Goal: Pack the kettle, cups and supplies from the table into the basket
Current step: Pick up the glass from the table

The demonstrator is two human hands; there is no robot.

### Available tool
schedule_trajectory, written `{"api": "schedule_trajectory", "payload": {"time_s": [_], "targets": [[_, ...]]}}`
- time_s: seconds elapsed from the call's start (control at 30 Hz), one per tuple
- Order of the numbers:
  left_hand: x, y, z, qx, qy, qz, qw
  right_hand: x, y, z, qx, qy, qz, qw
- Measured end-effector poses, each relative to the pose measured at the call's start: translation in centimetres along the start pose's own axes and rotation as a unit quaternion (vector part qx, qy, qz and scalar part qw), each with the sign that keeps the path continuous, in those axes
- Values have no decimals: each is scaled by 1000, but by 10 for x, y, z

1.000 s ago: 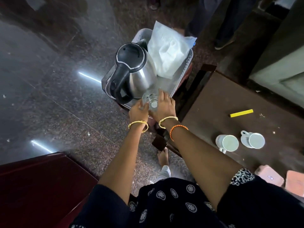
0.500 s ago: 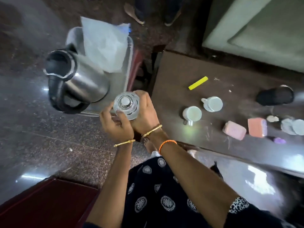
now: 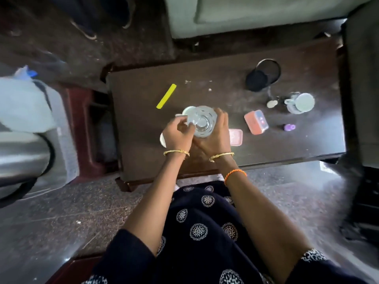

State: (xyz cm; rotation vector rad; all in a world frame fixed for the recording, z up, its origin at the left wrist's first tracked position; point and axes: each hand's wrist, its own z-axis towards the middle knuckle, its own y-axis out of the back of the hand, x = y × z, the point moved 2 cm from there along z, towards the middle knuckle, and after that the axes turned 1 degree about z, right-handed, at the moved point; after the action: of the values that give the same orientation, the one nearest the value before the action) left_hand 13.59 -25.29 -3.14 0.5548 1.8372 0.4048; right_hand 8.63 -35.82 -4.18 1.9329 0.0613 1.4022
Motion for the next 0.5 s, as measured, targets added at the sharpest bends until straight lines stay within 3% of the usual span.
{"api": "schedule_trajectory", "payload": {"time_s": [0.23,0.5], "targets": [[-58,-108,54,-6,19,-10,1000,-71,40,99,-5,-22,-20,1000],[-51,-171,107,-18,50,-22,998,-125,27,167,-1,-14,-20,1000]]}}
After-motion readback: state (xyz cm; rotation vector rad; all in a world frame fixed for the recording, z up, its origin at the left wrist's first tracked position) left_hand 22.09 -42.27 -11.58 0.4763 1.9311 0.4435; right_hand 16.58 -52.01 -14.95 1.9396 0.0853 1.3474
